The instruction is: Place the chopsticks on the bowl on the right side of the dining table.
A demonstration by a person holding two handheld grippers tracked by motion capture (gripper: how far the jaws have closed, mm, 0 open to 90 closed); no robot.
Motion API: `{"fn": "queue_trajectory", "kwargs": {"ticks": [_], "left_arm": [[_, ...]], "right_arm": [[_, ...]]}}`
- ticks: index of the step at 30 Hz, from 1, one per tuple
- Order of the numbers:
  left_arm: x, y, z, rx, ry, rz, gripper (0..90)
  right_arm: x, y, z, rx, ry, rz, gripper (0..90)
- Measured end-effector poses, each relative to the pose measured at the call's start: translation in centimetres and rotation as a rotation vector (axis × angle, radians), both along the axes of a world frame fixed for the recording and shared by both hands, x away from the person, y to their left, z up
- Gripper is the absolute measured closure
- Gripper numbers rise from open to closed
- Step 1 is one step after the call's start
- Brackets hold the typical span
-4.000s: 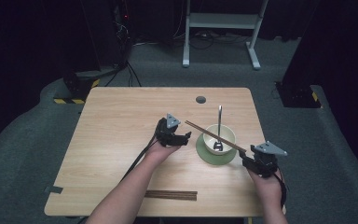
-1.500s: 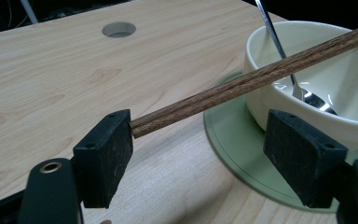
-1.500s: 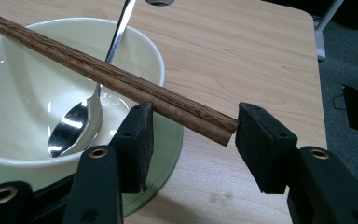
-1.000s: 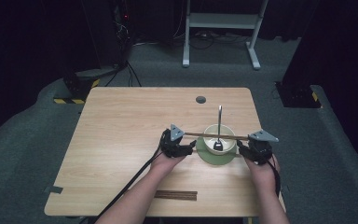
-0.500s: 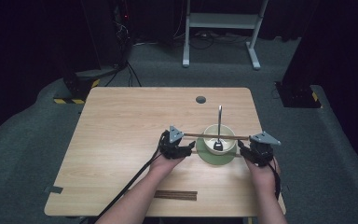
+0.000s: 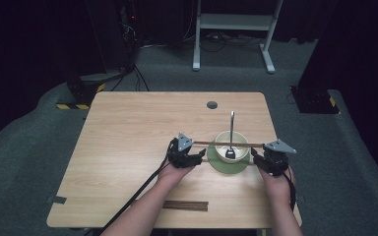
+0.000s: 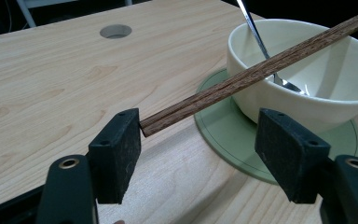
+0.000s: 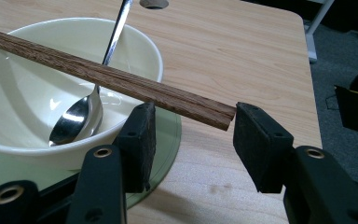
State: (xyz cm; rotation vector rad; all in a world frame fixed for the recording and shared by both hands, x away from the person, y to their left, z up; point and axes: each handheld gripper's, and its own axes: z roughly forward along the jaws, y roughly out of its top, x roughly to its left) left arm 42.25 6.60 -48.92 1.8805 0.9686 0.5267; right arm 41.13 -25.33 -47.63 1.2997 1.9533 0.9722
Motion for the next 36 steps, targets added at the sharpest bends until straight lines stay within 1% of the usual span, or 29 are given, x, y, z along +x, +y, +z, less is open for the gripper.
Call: {"fn": "queue_trajectory", "kwargs": {"ticks": [5, 8, 11, 14, 17, 21, 23, 27, 36], "left_arm": [[-0.1, 0.1, 0.0, 0.004, -0.002, 0.005, 31.6], [0.1, 0.4, 0.2, 0.001, -0.009, 0.023, 31.9], [0.0, 0.7, 0.3, 0.007, -0.029, 0.034, 37.9], [-0.1, 1.0, 0.2, 0.001, -0.04, 0.046, 45.8], [-0.2, 1.2, 0.1, -0.001, -0.041, 0.056, 51.2], [-0.3, 1.5, -0.1, -0.004, -0.047, 0.066, 55.1], [-0.3, 1.6, -0.1, -0.005, -0.049, 0.069, 56.4], [-0.4, 1.7, -0.2, -0.004, -0.053, 0.079, 62.0], [-0.3, 1.7, -0.3, -0.002, -0.045, 0.083, 66.3]], "right_arm": [[0.0, 0.0, 0.0, 0.0, 0.0, 0.005, 49.3], [0.0, -0.1, 0.1, 0.0, -0.001, 0.002, 49.2], [0.0, -0.2, 0.1, 0.001, -0.006, -0.005, 49.3], [-0.2, -0.2, 0.2, 0.006, -0.011, -0.011, 52.4], [-0.4, -0.2, 0.0, 0.004, -0.015, -0.016, 55.8], [-0.4, -0.3, -0.2, -0.002, -0.014, -0.023, 58.9], [-0.4, -0.4, -0.2, -0.001, -0.013, -0.025, 59.2], [-0.3, -0.5, -0.4, 0.0, -0.007, -0.036, 60.3], [-0.2, -0.6, -0.5, -0.005, -0.005, -0.042, 60.9]]}}
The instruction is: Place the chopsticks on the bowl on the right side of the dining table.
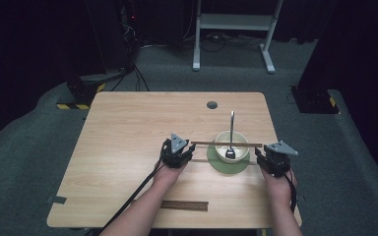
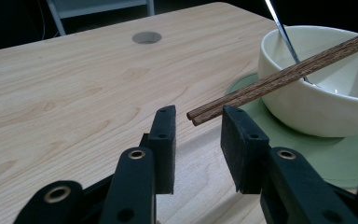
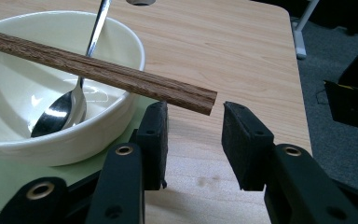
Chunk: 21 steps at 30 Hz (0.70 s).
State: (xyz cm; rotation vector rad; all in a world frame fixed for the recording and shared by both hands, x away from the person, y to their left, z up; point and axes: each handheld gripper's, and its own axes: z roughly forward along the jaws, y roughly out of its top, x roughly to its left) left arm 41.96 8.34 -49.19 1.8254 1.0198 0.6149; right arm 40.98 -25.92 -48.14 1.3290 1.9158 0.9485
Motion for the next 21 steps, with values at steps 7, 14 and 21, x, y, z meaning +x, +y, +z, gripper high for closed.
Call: {"fn": "queue_trajectory", "kwargs": {"ticks": [7, 14, 21], "left_arm": [[0.05, -0.02, -0.12, 0.003, 0.005, -0.003, 66.7], [0.09, 0.01, -0.09, 0.001, 0.003, -0.002, 67.7], [0.24, 0.05, -0.24, 0.0, 0.009, 0.001, 67.6]], "right_arm": [[0.05, -0.05, -0.02, 0.0, 0.002, 0.001, 60.9], [0.0, -0.05, 0.01, 0.001, 0.001, 0.0, 60.8], [0.04, -0.03, -0.01, 0.001, 0.002, 0.001, 60.7]]}}
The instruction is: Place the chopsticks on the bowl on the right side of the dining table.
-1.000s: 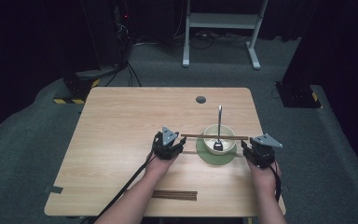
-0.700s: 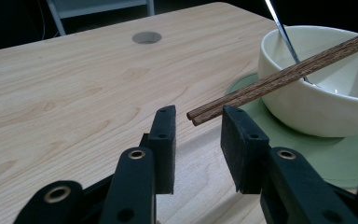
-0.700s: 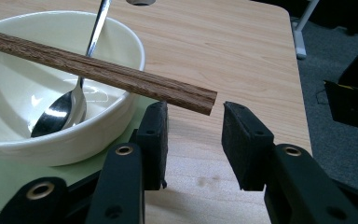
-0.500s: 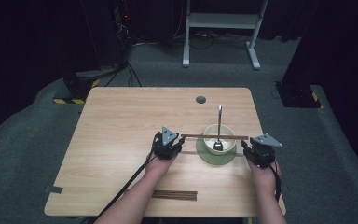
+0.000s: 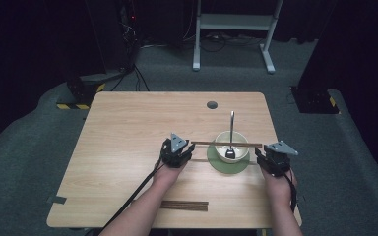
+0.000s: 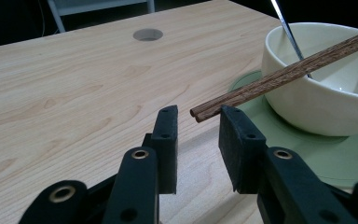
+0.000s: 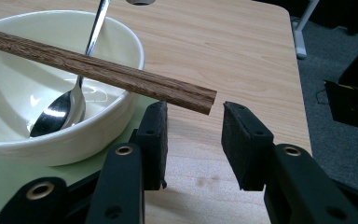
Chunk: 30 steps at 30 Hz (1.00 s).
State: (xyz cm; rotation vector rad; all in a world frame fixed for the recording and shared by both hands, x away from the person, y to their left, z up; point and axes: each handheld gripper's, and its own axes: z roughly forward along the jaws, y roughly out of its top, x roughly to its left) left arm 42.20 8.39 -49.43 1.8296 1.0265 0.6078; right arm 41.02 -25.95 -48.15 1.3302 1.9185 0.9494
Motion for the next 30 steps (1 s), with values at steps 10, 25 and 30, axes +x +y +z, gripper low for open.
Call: {"fn": "queue_trajectory", "kwargs": {"ticks": [10, 25, 30], "left_arm": [[-0.1, 0.0, -0.1, 0.004, 0.016, -0.008, 59.0], [-1.1, 2.3, 0.1, 0.004, 0.068, -0.043, 29.6], [-1.7, 4.8, 0.2, 0.06, 0.113, -0.076, 18.5]], "right_arm": [[-0.2, 0.0, 0.1, 0.002, -0.001, 0.003, 57.7], [-2.2, 3.1, 1.6, 0.018, -0.047, 0.034, 40.6], [-3.9, 5.4, 1.8, 0.014, -0.044, 0.066, 37.4]]}}
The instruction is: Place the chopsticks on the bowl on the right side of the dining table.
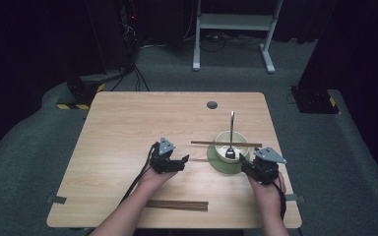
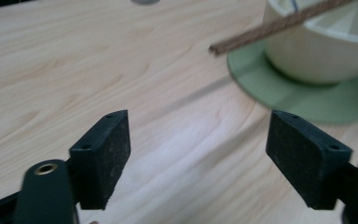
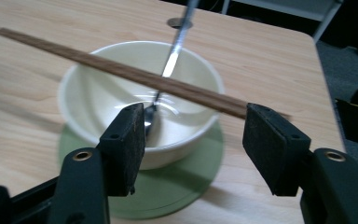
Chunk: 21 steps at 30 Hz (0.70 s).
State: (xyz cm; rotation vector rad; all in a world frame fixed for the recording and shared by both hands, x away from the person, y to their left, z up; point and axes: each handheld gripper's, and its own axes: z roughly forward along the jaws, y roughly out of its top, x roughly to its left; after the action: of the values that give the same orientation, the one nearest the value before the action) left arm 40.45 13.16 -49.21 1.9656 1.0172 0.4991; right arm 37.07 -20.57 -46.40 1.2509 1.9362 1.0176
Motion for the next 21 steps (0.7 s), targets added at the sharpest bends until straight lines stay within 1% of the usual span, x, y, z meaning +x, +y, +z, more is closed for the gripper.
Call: {"fn": "queue_trajectory", "kwargs": {"ticks": [1, 2, 4, 5, 6, 7, 8, 9, 10, 11, 12, 13, 14, 15, 16, 17, 18, 19, 20, 21], "left_arm": [[-0.4, 1.6, -0.1, 0.021, 0.015, -0.003, 16.9], [-0.7, 3.0, -0.2, 0.022, 0.029, 0.003, 15.6], [-1.2, 5.1, -0.4, 0.016, 0.04, 0.017, 15.1], [-1.2, 5.1, -0.4, 0.016, 0.04, 0.017, 15.2], [-2.0, 7.7, -0.7, 0.018, 0.052, 0.03, 15.2], [-2.4, 8.9, -0.9, 0.022, 0.056, 0.037, 15.2], [-2.4, 8.9, -0.9, 0.022, 0.056, 0.037, 15.2], [-3.1, 11.3, -1.2, 0.035, 0.075, 0.049, 15.2], [-3.3, 12.1, -1.3, 0.045, 0.081, 0.057, 15.1], [-3.3, 12.1, -1.3, 0.045, 0.081, 0.057, 15.2], [-4.0, 14.6, -1.4, 0.061, 0.094, 0.075, 15.2], [-4.3, 15.6, -1.5, 0.072, 0.095, 0.083, 15.2], [-4.6, 16.4, -1.7, 0.072, 0.1, 0.1, 15.2], [-4.6, 16.4, -1.7, 0.072, 0.1, 0.1, 15.2], [-5.0, 17.3, -1.9, 0.071, 0.106, 0.112, 15.3], [-5.2, 17.8, -2.0, 0.077, 0.108, 0.121, 15.3], [-5.5, 18.5, -2.3, 0.076, 0.114, 0.133, 15.3], [-6.1, 19.5, -2.9, 0.082, 0.124, 0.153, 15.3], [-6.1, 19.5, -2.9, 0.082, 0.124, 0.153, 15.3], [-6.5, 20.2, -3.4, 0.079, 0.145, 0.18, 15.4]], "right_arm": [[-0.3, 0.4, -0.1, -0.003, 0.001, 0.006, 36.8], [-0.7, 1.0, -0.2, -0.007, -0.002, 0.016, 36.6], [-1.4, 2.2, -0.3, -0.006, -0.003, 0.041, 36.0], [-1.8, 2.8, -0.4, -0.004, -0.002, 0.056, 36.0], [-2.1, 3.5, -0.6, -0.004, 0.004, 0.077, 36.0], [-2.3, 4.1, -0.7, -0.001, 0.014, 0.092, 36.0], [-2.3, 4.1, -0.7, -0.001, 0.014, 0.092, 36.0], [-2.7, 5.3, -0.9, 0.002, 0.031, 0.127, 36.0], [-3.0, 6.0, -1.1, -0.001, 0.038, 0.141, 36.0], [-3.2, 6.4, -1.3, -0.001, 0.041, 0.154, 36.0], [-3.4, 7.0, -1.5, 0.006, 0.056, 0.171, 36.1], [-3.6, 7.4, -1.7, 0.005, 0.065, 0.181, 36.1], [-3.8, 7.8, -2.0, 0.002, 0.07, 0.189, 36.1], [-3.8, 7.8, -2.0, 0.002, 0.07, 0.189, 36.1], [-4.1, 8.2, -2.4, -0.003, 0.085, 0.204, 36.2], [-4.1, 8.2, -2.4, -0.003, 0.085, 0.204, 36.2], [-4.3, 8.5, -2.9, -0.009, 0.1, 0.214, 36.6], [-4.3, 8.5, -3.3, -0.017, 0.111, 0.217, 37.0], [-4.3, 8.5, -3.3, -0.017, 0.111, 0.217, 37.0], [-4.1, 8.3, -4.1, -0.022, 0.146, 0.209, 37.0]]}}
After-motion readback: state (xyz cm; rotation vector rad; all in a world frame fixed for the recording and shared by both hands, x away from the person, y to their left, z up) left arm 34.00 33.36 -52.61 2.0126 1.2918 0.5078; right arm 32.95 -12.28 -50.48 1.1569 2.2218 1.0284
